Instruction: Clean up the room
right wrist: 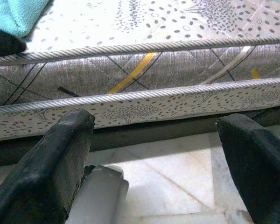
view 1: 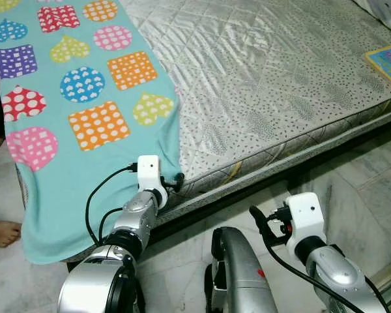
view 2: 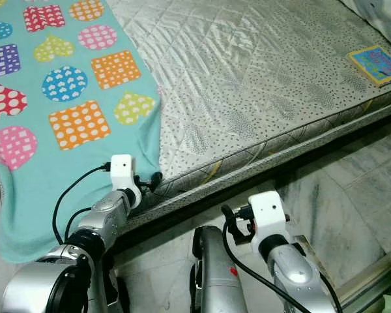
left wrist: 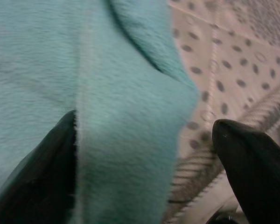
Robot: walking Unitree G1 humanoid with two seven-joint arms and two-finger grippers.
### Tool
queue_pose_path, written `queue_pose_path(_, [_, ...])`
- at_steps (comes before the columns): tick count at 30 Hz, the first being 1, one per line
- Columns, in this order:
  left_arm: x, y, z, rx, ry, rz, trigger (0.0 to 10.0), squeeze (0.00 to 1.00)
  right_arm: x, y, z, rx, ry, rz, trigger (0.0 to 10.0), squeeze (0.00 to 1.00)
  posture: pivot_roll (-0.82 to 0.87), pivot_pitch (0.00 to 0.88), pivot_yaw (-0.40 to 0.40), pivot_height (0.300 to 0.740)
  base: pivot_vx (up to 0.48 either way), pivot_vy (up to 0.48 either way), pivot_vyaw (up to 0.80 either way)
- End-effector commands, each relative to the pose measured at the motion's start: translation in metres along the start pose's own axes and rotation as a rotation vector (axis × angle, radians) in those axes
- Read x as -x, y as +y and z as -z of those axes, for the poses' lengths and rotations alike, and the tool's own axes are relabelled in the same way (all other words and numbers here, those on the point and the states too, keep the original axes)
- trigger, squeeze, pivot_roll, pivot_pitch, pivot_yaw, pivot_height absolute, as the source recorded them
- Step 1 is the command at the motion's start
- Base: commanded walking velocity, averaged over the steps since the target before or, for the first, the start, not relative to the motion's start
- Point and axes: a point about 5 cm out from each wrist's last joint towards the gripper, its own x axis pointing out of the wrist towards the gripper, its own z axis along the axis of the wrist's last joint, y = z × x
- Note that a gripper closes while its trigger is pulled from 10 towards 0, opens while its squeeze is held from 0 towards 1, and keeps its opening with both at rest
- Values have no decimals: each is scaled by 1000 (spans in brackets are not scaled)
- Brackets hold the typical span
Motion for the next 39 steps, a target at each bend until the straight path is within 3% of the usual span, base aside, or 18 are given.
queue_pose_path(1, [0, -10, 12, -48, 51, 47, 10000, 0, 3, 0, 3, 2, 21, 5, 10000, 0, -314, 294, -43, 580, 0, 0, 0])
queue_pose_path(2, [0, -13, 11, -82, 48, 64, 10000, 0, 3, -1, 3, 2, 21, 6, 10000, 0, -313, 293, -43, 580, 0, 0, 0])
queue_pose_path(3, [0, -19, 11, -168, 42, 103, 10000, 0, 3, -2, 3, 2, 21, 9, 10000, 0, -311, 292, -44, 580, 0, 0, 0])
queue_pose_path(4, [0, -19, 11, -168, 42, 103, 10000, 0, 3, -2, 3, 2, 21, 9, 10000, 0, -311, 292, -44, 580, 0, 0, 0])
queue_pose_path(6, [0, -27, 11, -325, 24, 154, 10000, 0, 4, -4, 4, 1, 23, 13, 10000, 0, -309, 290, -43, 580, 0, 0, 0])
queue_pose_path(8, [0, -29, 12, -400, 21, 171, 10000, 0, 4, -5, 5, 1, 25, 15, 10000, 0, -308, 289, -43, 580, 0, 0, 0])
queue_pose_path(9, [1, -31, 12, -498, 14, 186, 10000, 0, 5, -7, 5, 0, 27, 18, 10000, 0, -307, 287, -43, 580, 0, 0, 0])
queue_pose_path(13, [2, -35, 14, -603, 3, 222, 10000, 0, 5, -7, 6, -1, 27, 18, 10000, 0, -305, 285, -43, 580, 0, 0, 0])
queue_pose_path(14, [3, -39, 16, -691, -8, 259, 10000, 0, 4, -7, 7, -2, 27, 17, 10000, 0, -301, 284, -44, 580, 0, 0, 0])
queue_pose_path(16, [4, -44, 19, -777, -16, 303, 10000, 0, 3, -6, 8, -3, 27, 14, 10000, 0, -301, 284, -44, 580, 0, 0, 0])
queue_pose_path(21, [8, -52, 30, -876, 2, 395, 10000, 0, -1, -4, 10, -3, 28, 12, 10000, 0, -295, 274, -45, 580, 0, 0, 0])
queue_pose_path(28, [10, -51, 31, -877, -39, 386, 10000, 0, -5, -4, 11, -2, 22, 12, 10000, 0, -282, 262, -43, 580, 0, 0, 0])
queue_pose_path(31, [11, -43, 10, -747, -194, 308, 10000, 0, -10, -4, 11, -7, 6, 8, 10000, 0, -256, 248, -39, 580, 0, 0, 0])
queue_pose_path(35, [16, -37, -13, -649, -353, 269, 10000, 0, -16, -5, 8, -24, -28, 8, 10000, 0, -225, 235, -39, 580, 0, 0, 0])
queue_pose_path(39, [32, -25, -35, -510, -494, 211, 10000, 0, -28, 0, 7, -39, -48, -20, 10000, 0, -181, 216, -45, 580, 0, 0, 0])
